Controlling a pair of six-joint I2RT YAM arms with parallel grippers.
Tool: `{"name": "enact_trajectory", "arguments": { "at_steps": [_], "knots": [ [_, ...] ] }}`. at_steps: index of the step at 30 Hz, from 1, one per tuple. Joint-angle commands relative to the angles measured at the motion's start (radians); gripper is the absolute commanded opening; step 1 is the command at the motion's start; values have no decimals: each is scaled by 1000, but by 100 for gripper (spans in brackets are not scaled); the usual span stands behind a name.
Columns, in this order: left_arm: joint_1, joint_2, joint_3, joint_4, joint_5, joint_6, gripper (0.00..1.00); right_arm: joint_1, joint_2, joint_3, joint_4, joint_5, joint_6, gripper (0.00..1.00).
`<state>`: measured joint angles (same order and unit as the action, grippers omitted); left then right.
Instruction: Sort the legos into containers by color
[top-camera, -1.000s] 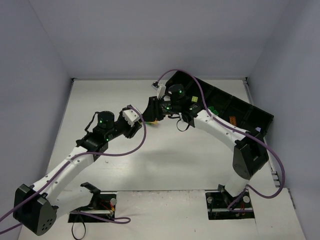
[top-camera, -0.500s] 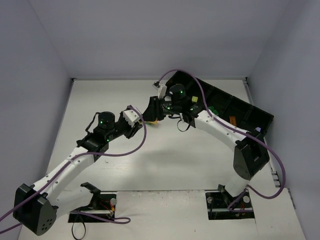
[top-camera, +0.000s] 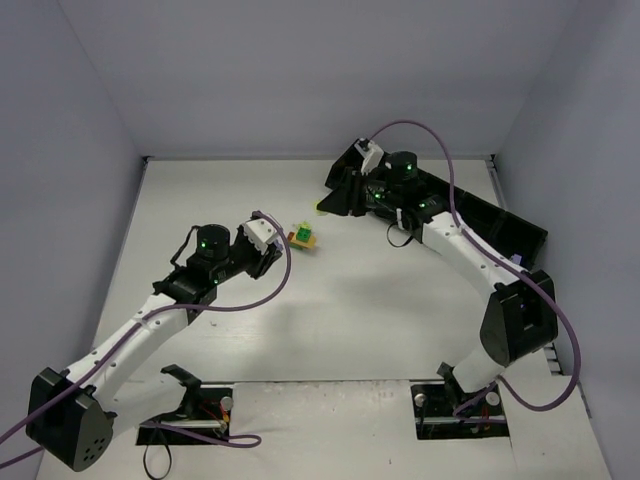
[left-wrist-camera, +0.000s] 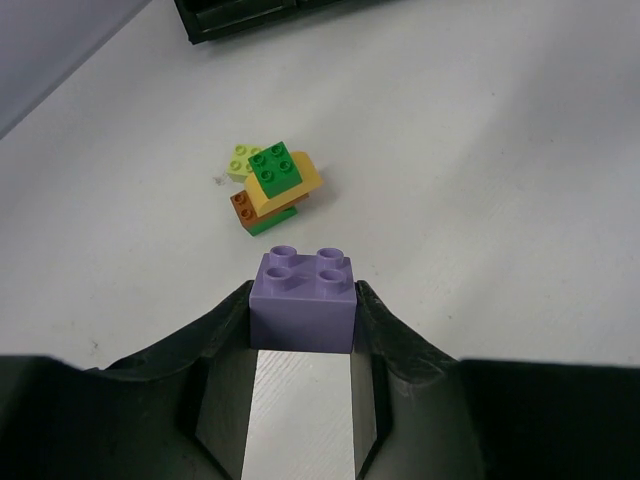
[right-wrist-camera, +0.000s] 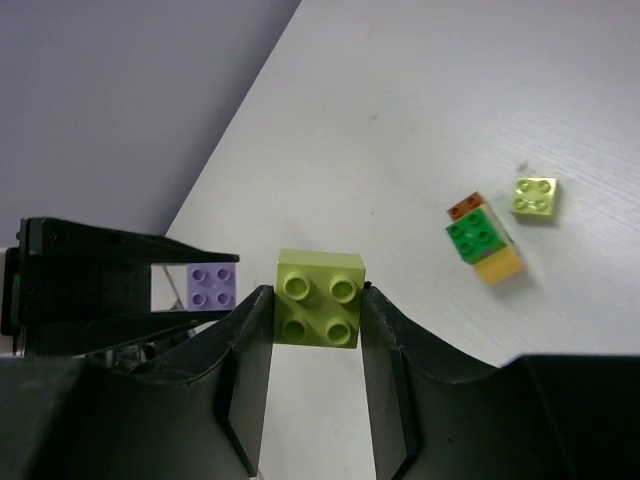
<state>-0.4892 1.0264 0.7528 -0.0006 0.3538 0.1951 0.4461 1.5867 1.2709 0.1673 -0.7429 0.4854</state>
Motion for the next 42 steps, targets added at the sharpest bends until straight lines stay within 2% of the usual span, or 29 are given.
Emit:
{"name": "enact_trajectory", "arguments": {
  "at_steps": [1, 3, 4, 7, 8, 11, 14, 17, 20, 22, 23, 24, 28, 33, 37, 38, 42],
  "knots": [
    [1, -31, 8, 42, -7, -22, 0, -18, -68, 8, 23, 61, -68, 0],
    [3, -35, 13, 36, -6, -23, 0, -29, -73, 12, -9, 169, -112, 0],
    [3, -37, 14, 33, -6, -26, 0, -41, -70, 15, -18, 318, -158, 0],
    [3, -52, 17, 22, -1, -37, 0, -66, -36, 27, -32, 584, -209, 0],
    [3, -64, 20, 17, 1, -42, 0, -73, -2, 34, -31, 719, -212, 0],
    [3, -92, 22, 2, -1, -59, 0, -112, 85, 97, -32, 880, -217, 1],
    [3, -121, 20, -45, -3, -83, 0, -151, 178, 168, -34, 910, -212, 3],
    [3, -149, 17, -65, -15, -115, 0, -181, 273, 238, -34, 910, -209, 11],
    [3, -167, 10, -72, -24, -144, 0, -195, 357, 295, -40, 925, -185, 21],
    [3, -175, 10, -81, -24, -158, 0, -198, 389, 315, -40, 950, -176, 34],
    [1, -180, 11, -85, -24, -163, 0, -199, 415, 333, -41, 950, -173, 38],
    [3, -183, 11, -85, -24, -167, 0, -201, 424, 343, -41, 947, -174, 48],
    [3, -193, 10, -81, -16, -163, 1, -198, 424, 375, -43, 890, -200, 68],
    [3, -175, 8, -52, 16, -122, 1, -185, 343, 346, -46, 795, -222, 69],
    [1, -155, 16, -29, 34, -62, 1, -170, 208, 283, -45, 484, -209, 66],
    [1, -149, 19, -22, 37, -53, 1, -164, 188, 271, -46, 333, -209, 65],
    [1, -112, 49, -16, 57, 3, 1, -104, 84, 205, -49, 102, -212, 63]
  ]
}}
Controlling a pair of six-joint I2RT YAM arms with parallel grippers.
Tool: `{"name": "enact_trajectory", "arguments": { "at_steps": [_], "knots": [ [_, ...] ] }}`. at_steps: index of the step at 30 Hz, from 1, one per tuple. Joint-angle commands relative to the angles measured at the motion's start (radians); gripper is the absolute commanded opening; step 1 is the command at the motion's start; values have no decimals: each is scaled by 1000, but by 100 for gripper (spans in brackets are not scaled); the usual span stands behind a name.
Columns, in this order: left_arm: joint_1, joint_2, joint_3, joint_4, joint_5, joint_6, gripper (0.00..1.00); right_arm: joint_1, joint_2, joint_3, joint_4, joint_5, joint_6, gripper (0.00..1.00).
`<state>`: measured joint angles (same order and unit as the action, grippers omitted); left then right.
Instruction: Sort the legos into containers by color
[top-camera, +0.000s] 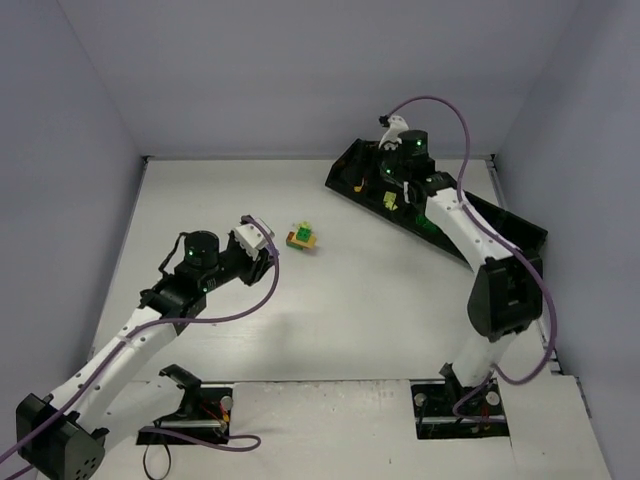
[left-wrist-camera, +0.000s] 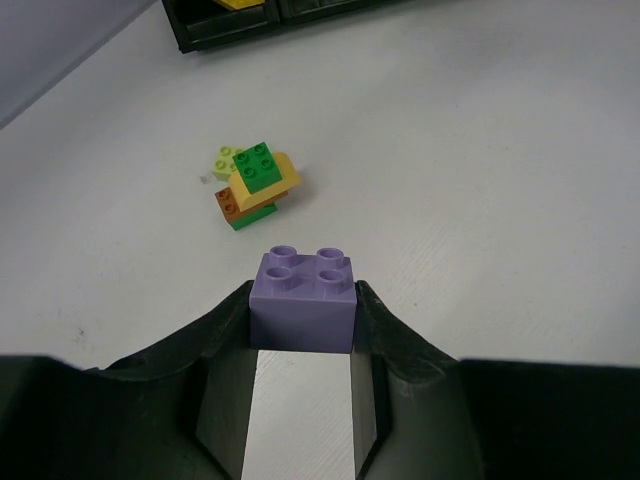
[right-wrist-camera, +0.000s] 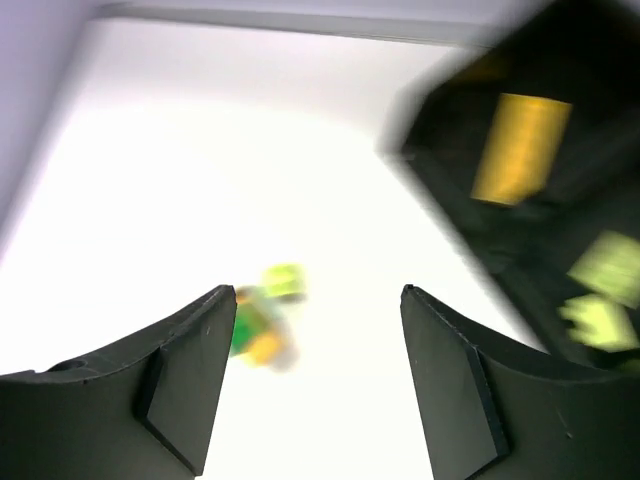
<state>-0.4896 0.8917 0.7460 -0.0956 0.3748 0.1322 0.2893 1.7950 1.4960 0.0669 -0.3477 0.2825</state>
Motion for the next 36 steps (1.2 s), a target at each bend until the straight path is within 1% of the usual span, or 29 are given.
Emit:
{"name": "enact_trajectory", "arguments": {
  "at_steps": [1, 4, 6, 12, 18, 27, 33, 36],
  "knots": [
    [3, 30, 62, 79, 39, 73, 1, 68, -138, -51, 51, -321, -5, 63],
    [3, 52, 79, 91, 47, 93, 2, 145, -180, -95, 51, -407, 18, 65],
    [2, 62, 84, 122, 50, 99, 2, 206, -200, -112, 53, -422, 41, 67],
    [3, 87, 102, 143, 50, 109, 2, 309, -213, -154, 97, -428, 107, 68],
    [3, 104, 110, 158, 62, 103, 2, 362, -197, -178, 171, -425, 164, 68],
    [2, 101, 102, 172, 67, 96, 2, 395, -155, -172, 186, -415, 181, 66],
    [3, 99, 98, 183, 64, 93, 2, 413, -123, -163, 186, -399, 195, 62],
    [3, 101, 96, 188, 65, 90, 2, 421, -112, -158, 186, -401, 195, 53]
  ]
}}
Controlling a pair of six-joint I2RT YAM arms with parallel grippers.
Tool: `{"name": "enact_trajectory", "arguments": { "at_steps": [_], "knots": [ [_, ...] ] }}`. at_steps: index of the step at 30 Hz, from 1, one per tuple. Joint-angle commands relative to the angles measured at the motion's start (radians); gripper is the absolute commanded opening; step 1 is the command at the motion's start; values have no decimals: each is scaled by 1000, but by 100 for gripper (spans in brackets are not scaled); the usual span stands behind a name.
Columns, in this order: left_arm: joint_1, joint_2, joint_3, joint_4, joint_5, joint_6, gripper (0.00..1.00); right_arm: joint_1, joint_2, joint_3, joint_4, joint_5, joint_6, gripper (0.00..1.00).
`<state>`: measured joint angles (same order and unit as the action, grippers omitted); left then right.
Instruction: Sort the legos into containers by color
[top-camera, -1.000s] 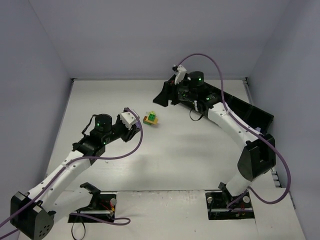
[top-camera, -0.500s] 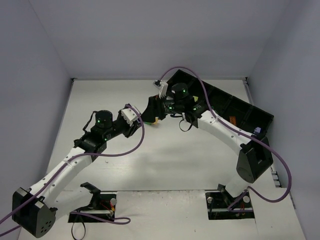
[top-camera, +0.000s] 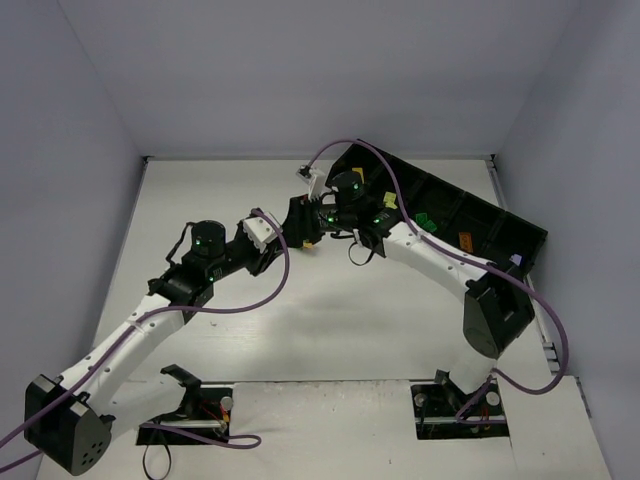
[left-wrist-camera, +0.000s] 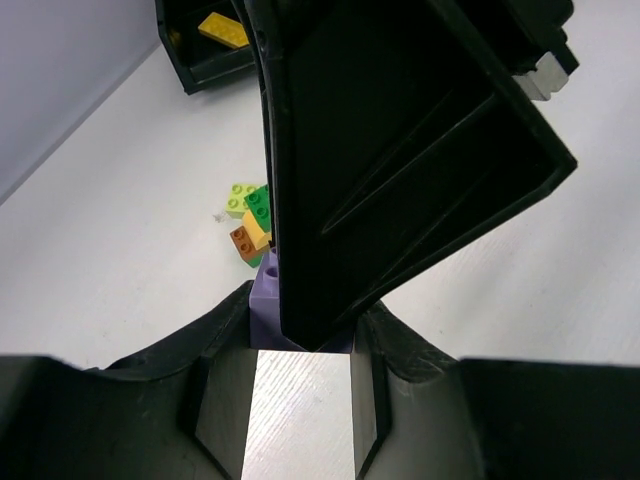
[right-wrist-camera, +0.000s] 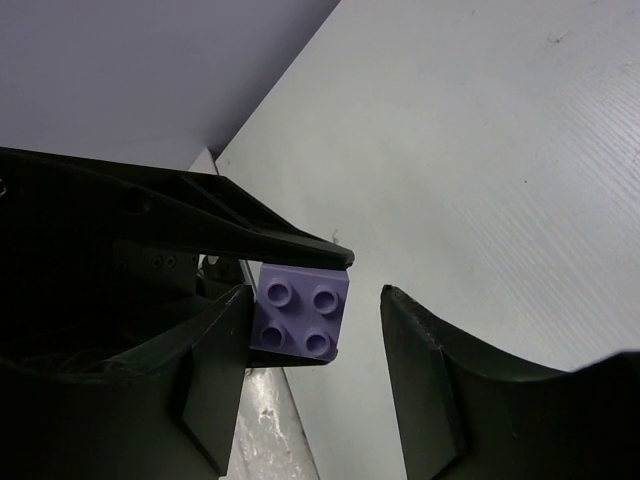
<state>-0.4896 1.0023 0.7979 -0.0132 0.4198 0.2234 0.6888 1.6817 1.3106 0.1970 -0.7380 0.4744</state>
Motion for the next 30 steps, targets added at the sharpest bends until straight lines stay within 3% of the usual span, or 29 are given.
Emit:
{"name": "enact_trajectory", "arguments": {
  "at_steps": [1, 2, 5, 6, 7, 9, 12, 13, 14, 19, 23, 30],
  "knots": [
    [2, -10, 43, 108, 20, 1, 2, 23, 3, 32, 55, -11, 1, 49],
    [3, -10, 40, 110, 20, 1, 2, 23, 4, 32, 55, -11, 1, 45],
    [3, -8, 34, 114, 17, -1, 6, 23, 6, 32, 55, -3, -2, 20],
    [3, -8, 34, 116, 16, 1, 8, 21, 4, 30, 55, 0, -3, 4],
    [3, -7, 29, 114, 13, 1, 11, 23, 4, 30, 53, 15, -6, 0],
    [2, -8, 26, 116, -1, -2, 17, 18, 0, 27, 48, 32, -11, 0],
    [3, -16, 18, 116, -30, -18, 39, -1, -13, 24, 18, 106, -34, 0],
    [3, -17, 17, 117, -39, -35, 52, -8, -25, 21, -13, 188, -54, 0],
    [2, -18, 14, 117, -53, -48, 71, -17, -33, 16, -27, 234, -62, 0],
    [3, -14, 17, 72, -189, -171, 77, -174, -111, -89, -80, 518, -66, 0],
    [3, -14, 21, 16, -283, -246, 77, -319, -204, -183, -117, 855, -37, 0],
    [3, -11, 21, -21, -438, -341, 77, -583, -319, -257, -191, 1157, -14, 0]
  ]
}}
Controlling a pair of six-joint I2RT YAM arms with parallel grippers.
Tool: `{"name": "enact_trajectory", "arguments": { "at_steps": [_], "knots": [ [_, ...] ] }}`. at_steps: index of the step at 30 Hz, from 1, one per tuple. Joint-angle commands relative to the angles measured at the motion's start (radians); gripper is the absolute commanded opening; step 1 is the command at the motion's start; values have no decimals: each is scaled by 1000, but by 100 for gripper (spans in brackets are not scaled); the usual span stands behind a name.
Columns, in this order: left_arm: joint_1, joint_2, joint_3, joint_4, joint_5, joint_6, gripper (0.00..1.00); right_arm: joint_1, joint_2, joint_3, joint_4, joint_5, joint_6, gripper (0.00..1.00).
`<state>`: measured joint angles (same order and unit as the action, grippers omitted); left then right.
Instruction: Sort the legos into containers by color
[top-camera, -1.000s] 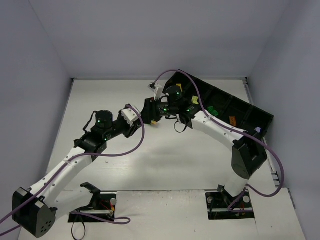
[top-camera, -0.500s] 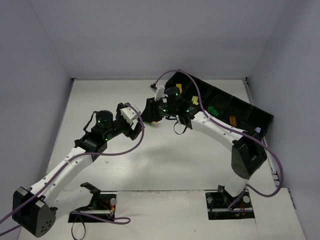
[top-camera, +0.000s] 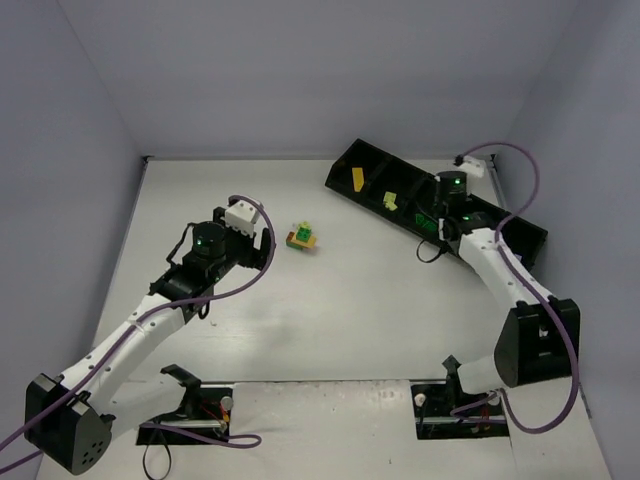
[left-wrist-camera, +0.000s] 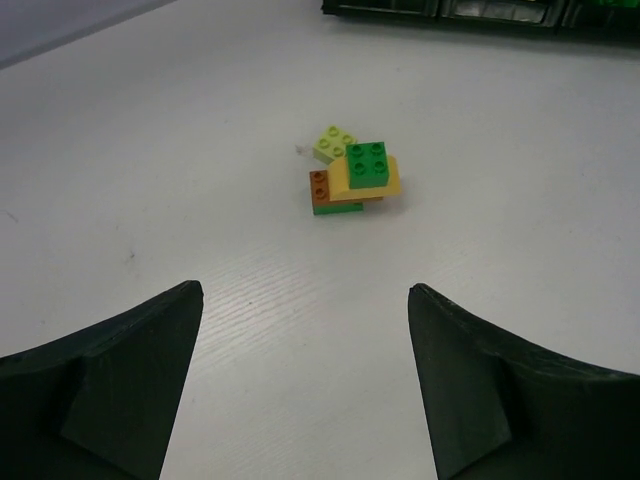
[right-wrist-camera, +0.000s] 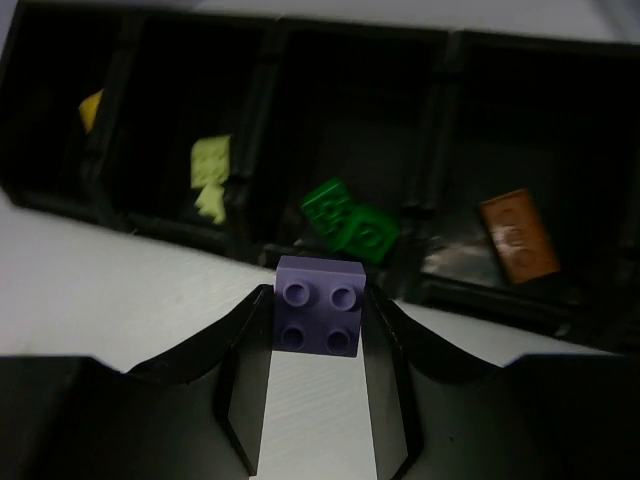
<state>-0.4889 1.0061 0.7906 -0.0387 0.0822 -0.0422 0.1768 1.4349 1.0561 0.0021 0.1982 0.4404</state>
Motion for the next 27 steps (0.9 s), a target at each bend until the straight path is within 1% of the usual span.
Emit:
{"name": "enact_trajectory", "arguments": {
  "at_steps": [1, 2, 3, 5, 6, 7, 10, 11, 16, 19, 21, 22, 24, 25, 27],
  "knots": [
    [3, -15, 29, 5, -119, -97, 77, -110, -85, -7, -4, 228, 26, 0],
    [3, -17, 29, 2, -152, -107, 77, -150, -90, -18, -26, 237, 29, 0],
    [3, -17, 30, -9, -165, -114, 77, -231, -94, -24, -28, 247, 32, 0],
    [3, -15, 38, -32, -179, -125, 77, -307, -93, -37, -28, 251, 34, 0],
    [1, -12, 47, -39, -179, -128, 77, -376, -81, -38, -28, 247, 35, 0],
    [1, -8, 47, -52, -180, -128, 77, -405, -77, -38, -27, 245, 35, 0],
    [1, 8, 64, -85, -191, -133, 77, -486, -51, -38, -24, 254, 31, 0],
    [0, 11, 73, -98, -197, -130, 77, -503, -38, -33, -21, 229, 21, 0],
    [0, 19, 79, -104, -205, -113, 77, -546, 64, -11, -21, 210, 18, 4],
    [-2, 19, 76, -104, -200, -104, 77, -560, 114, 2, -14, 178, 11, 13],
    [-2, 16, 78, -109, -202, -99, 77, -560, 145, 13, -16, 172, -12, 15],
    [-2, 14, 78, -109, -202, -97, 77, -560, 151, 22, -14, 165, -17, 18],
    [-2, 17, 78, -107, -202, -93, 77, -560, 160, 31, -14, 150, -26, 28],
    [-2, 19, 78, -107, -202, -93, 77, -560, 159, 36, -16, 142, -29, 37],
    [0, 25, 79, -107, -194, -91, 77, -559, 154, 39, -13, 132, -34, 46]
  ]
}}
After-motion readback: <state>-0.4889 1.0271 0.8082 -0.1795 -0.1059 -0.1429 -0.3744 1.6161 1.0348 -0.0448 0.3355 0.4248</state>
